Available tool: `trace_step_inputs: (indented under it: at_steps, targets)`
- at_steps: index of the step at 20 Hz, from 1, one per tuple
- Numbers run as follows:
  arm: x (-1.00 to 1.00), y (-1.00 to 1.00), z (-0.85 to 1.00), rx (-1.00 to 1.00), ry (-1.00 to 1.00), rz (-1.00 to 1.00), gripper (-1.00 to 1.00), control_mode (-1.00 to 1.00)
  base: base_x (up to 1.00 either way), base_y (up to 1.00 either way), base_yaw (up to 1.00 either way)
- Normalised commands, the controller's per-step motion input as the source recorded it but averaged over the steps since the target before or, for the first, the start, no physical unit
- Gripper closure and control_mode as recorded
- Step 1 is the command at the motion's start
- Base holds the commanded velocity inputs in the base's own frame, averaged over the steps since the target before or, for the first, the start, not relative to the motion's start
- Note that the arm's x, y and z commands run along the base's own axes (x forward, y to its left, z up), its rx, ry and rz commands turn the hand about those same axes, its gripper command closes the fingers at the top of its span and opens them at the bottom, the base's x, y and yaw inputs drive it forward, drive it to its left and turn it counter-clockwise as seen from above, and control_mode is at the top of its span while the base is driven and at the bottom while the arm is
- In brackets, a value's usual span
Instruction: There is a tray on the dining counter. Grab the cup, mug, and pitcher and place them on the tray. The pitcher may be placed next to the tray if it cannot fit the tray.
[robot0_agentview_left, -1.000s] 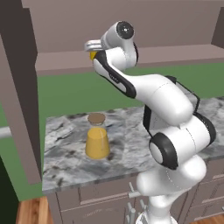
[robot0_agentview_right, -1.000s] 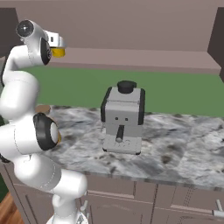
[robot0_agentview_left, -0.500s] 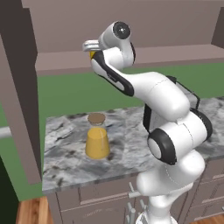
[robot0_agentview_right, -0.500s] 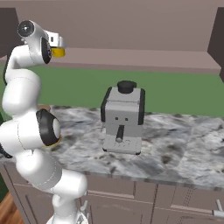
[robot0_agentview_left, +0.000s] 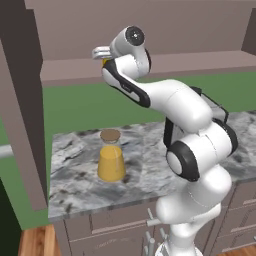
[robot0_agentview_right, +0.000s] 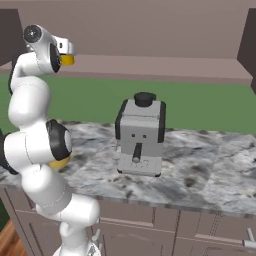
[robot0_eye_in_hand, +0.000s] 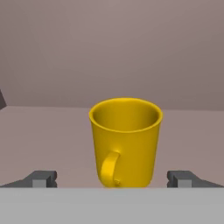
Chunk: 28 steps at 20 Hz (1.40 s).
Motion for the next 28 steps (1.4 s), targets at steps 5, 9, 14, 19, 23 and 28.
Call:
trace_step_inputs:
  at_steps: [5, 9, 14, 19, 23, 28]
  targets:
    - [0.22, 0.05, -0.05, 0.00, 0.00, 0.00, -1.00, -1.00, 0.00, 0.00, 0.00]
    - [0.25, 0.04, -0.06, 0.00, 0.00, 0.00, -1.00, -1.00, 0.00, 0.00, 0.00]
    - [0.17, 0.00, -0.01, 0.00, 0.00, 0.00, -1.00, -1.00, 0.00, 0.00, 0.00]
    - [0.07, 0.04, 0.00, 0.00, 0.00, 0.00, -1.00, -1.00, 0.00, 0.00, 0.00]
    - [0.00, 0.00, 0.00, 0.00, 0.00, 0.00, -1.00, -1.00, 0.00, 0.00, 0.00]
    - [0.00, 0.00, 0.00, 0.00, 0.00, 0.00, -1.00, -1.00, 0.00, 0.00, 0.00]
